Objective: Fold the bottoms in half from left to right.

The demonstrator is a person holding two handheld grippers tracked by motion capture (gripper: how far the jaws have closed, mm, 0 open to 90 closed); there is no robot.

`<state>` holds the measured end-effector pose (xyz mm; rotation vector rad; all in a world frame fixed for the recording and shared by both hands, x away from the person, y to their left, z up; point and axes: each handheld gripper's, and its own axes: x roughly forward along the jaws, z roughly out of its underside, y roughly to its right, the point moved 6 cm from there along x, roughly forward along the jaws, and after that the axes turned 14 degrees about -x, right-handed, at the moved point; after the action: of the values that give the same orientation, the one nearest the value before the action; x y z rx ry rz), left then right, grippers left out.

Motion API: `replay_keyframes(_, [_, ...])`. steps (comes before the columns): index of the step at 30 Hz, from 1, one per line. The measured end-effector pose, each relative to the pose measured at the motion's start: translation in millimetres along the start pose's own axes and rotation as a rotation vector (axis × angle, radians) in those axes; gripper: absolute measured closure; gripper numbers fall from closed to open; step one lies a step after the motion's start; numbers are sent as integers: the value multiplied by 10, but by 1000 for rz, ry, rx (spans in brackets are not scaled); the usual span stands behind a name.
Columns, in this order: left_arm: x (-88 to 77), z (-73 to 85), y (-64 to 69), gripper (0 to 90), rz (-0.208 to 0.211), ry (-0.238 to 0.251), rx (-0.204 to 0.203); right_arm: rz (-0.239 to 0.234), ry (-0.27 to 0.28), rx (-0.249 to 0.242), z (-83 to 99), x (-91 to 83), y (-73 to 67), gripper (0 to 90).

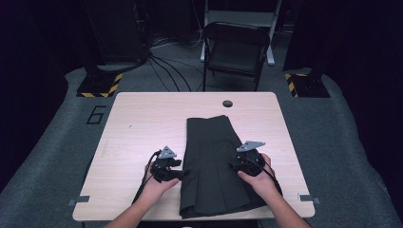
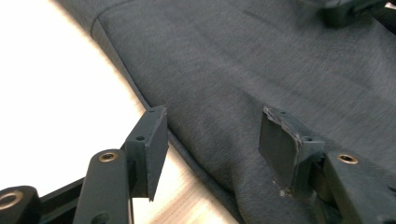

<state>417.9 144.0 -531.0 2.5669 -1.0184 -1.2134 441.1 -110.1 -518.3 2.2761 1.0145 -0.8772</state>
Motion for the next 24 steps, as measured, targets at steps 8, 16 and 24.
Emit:
replay_keyframes(8, [165, 23, -69, 391, -34, -28, 30, 19, -51, 66, 298, 144, 11, 525])
replay_keyframes(16, [287, 60, -111, 360, -38, -46, 19, 19, -25, 113, 358, 121, -11, 532])
replay_keyframes(24, [343, 59, -100, 337, -35, -30, 40, 77, 27, 114, 336, -70, 83, 431])
